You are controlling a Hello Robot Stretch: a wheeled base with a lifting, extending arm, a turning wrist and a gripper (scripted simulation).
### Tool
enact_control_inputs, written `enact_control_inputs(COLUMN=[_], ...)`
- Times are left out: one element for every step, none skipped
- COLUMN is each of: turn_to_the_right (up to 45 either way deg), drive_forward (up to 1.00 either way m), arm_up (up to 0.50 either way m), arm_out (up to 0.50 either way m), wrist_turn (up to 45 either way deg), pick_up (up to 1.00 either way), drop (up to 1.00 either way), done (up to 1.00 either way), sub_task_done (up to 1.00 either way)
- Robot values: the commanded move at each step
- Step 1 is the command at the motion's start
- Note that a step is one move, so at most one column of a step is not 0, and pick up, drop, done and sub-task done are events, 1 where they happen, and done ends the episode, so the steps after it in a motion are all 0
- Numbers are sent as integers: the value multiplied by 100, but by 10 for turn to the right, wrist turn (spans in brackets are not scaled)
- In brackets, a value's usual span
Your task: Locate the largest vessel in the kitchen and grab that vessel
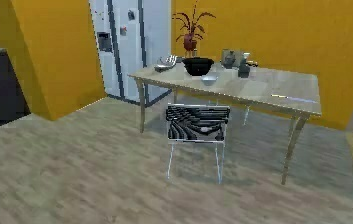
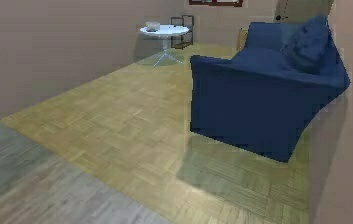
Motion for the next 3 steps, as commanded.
enact_control_inputs(turn_to_the_right=[300, 0, -270], drive_forward=[0, 5, 0], arm_up=[0, 0, 0], arm_out=[0, 0, 0], wrist_turn=[0, 0, 0], pick_up=[0, 0, 0], drop=[0, 0, 0], done=[0, 0, 0], sub_task_done=[0, 0, 0])
